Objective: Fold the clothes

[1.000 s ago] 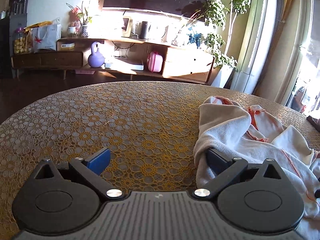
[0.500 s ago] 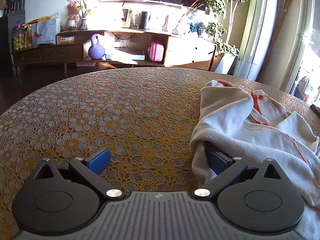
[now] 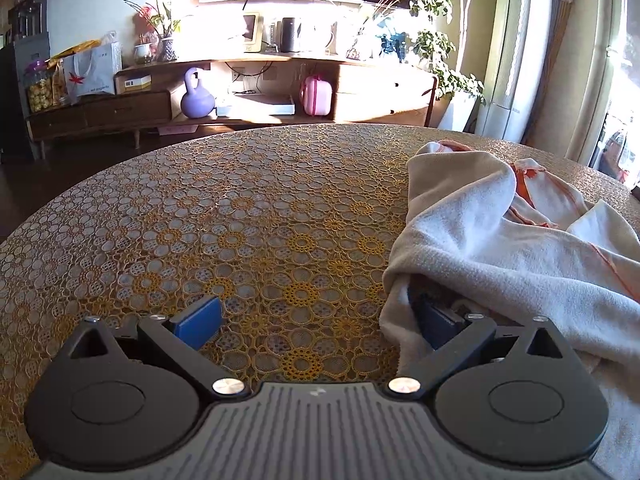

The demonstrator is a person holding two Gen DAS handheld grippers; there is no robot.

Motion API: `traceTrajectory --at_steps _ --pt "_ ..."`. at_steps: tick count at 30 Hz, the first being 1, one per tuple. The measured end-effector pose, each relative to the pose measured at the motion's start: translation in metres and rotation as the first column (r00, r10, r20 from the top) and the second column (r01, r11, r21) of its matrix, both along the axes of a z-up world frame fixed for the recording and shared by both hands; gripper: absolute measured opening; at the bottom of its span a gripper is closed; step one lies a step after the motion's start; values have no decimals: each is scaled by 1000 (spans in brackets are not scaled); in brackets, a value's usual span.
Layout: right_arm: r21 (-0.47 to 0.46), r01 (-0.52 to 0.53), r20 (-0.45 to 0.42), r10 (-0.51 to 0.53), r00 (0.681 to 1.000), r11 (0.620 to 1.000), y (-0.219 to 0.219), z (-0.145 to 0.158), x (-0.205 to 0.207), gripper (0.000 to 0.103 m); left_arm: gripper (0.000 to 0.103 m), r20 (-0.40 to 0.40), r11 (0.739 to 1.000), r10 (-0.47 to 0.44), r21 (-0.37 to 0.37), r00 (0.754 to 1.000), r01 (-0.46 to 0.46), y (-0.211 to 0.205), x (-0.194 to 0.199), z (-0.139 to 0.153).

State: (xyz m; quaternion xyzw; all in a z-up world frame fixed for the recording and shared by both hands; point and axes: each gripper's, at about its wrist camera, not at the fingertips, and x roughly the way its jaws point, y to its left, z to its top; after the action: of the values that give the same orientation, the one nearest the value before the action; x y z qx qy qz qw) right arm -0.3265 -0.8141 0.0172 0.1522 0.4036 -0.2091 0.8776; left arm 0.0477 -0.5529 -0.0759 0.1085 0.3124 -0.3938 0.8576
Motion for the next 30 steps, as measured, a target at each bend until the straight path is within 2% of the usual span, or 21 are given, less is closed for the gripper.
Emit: traceTrajectory --at_steps 4,8,11,14,16,19,22,26,30 --pt "46 46 35 -48 998 998 6 9 -26 103 102 43 1000 3 -22 999 -2 6 -6 10" --pt "141 90 -19 -88 996 986 3 -22 -36 103 102 104 999 7 -55 995 -1 14 -15 24" --pt "160 58 -62 -49 997 985 5 -36 -25 103 102 149 997 11 -79 989 1 20 -22 35" --pt "109 20 -72 -12 997 994 2 -26 -19 103 102 194 995 16 -104 981 4 26 -28 46" --pt "24 -3 -44 4 999 1000 -5 -7 -14 103 102 224 993 20 -120 974 7 30 -32 53" --pt "-36 -37 22 38 999 999 -26 22 17 103 102 213 982 -54 -168 975 92 4 -38 70" --pt "-46 -85 105 90 990 995 -49 40 69 103 102 196 961 -145 -204 970 185 -28 -46 82" --pt "63 -105 169 93 981 993 -83 38 143 103 102 134 943 -276 -156 952 295 -74 -64 56" --pt "177 -119 162 90 983 977 -104 10 198 103 102 92 925 -356 -104 930 364 -83 -77 29"
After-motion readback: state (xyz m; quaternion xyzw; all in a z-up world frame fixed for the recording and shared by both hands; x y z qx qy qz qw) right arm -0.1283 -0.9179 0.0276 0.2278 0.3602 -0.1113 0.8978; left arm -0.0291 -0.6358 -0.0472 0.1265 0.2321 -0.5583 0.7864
